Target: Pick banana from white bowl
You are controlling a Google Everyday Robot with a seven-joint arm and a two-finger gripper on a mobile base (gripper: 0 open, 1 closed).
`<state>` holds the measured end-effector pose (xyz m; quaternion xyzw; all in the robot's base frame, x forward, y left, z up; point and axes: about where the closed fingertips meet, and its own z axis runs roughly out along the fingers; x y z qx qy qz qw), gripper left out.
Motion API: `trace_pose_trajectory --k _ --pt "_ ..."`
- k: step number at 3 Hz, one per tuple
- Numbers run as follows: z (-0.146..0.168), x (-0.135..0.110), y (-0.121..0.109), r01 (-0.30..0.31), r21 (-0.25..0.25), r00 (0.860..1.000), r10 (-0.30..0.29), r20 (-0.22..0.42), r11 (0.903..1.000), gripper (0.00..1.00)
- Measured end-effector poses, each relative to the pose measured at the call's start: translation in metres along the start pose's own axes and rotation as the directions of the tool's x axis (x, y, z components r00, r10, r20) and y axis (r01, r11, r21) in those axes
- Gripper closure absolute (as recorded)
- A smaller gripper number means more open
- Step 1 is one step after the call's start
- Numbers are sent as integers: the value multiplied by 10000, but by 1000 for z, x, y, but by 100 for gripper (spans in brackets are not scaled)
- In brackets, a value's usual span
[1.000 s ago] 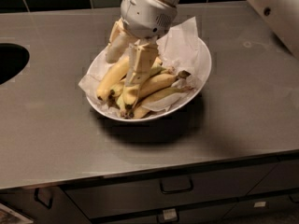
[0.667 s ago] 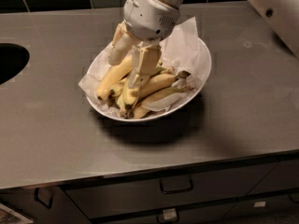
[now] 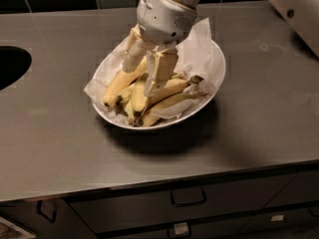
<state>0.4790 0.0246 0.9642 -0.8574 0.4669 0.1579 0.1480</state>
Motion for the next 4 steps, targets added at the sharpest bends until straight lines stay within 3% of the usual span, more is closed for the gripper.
trace_pose_trajectory --k 4 --pt "7 26 -4 125 -274 9971 -145 -750 9995 46"
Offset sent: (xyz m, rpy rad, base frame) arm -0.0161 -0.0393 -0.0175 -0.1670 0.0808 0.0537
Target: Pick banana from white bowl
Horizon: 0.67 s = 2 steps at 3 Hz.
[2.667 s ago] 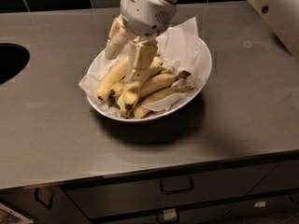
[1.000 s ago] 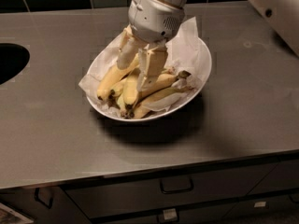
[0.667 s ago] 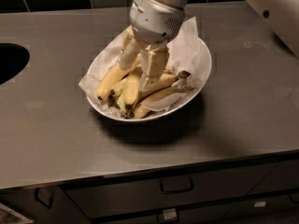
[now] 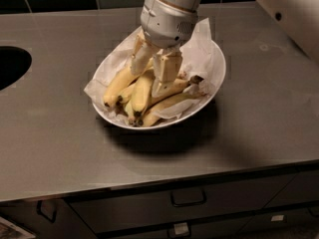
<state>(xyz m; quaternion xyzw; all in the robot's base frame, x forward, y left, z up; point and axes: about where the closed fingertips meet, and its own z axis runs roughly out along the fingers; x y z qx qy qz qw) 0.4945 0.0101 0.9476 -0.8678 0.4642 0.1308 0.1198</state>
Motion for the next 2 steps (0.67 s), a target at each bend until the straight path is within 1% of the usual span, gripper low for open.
trace_pose_trajectory --k 2 --pt "3 8 -10 128 -48 9998 -129 -151 9999 46"
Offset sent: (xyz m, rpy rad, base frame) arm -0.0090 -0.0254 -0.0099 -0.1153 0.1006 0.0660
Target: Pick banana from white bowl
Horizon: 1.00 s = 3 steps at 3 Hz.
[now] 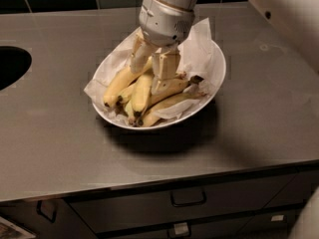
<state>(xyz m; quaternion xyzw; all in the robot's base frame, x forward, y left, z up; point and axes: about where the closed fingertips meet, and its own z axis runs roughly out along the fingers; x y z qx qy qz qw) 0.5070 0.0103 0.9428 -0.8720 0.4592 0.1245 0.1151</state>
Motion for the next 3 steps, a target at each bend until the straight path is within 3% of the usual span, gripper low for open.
trace_pose_trajectory --k 3 --pt "11 9 -9 20 -214 10000 -19 27 9998 46"
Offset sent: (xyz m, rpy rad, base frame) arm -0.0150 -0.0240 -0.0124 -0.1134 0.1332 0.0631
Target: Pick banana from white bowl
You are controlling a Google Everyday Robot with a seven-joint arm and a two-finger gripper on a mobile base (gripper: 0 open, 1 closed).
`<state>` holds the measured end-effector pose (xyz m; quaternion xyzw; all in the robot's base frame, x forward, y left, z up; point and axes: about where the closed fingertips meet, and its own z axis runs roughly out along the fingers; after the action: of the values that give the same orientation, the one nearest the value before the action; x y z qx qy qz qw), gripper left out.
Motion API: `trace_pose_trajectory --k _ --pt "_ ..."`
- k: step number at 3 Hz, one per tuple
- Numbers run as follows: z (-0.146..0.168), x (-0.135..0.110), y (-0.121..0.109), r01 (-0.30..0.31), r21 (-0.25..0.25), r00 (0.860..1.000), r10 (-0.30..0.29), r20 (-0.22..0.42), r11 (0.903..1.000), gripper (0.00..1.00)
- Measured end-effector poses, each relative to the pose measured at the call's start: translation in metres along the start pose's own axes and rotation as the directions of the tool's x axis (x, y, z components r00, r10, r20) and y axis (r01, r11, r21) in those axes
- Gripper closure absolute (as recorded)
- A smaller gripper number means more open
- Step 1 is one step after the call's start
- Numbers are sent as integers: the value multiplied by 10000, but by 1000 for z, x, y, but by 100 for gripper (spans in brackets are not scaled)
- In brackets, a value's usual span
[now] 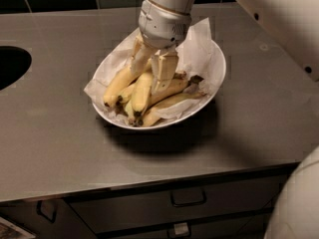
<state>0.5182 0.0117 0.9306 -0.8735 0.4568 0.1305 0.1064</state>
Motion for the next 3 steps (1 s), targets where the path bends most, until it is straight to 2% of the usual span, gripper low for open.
trace_pose_trajectory --k 1,2,3 --pt "5 2 4 -97 -149 9999 98 69 9998 46" --pt "5 2 4 -99 -151 9999 100 70 9998 65" --pt "5 2 4 -99 -149 9999 100 70 9998 88"
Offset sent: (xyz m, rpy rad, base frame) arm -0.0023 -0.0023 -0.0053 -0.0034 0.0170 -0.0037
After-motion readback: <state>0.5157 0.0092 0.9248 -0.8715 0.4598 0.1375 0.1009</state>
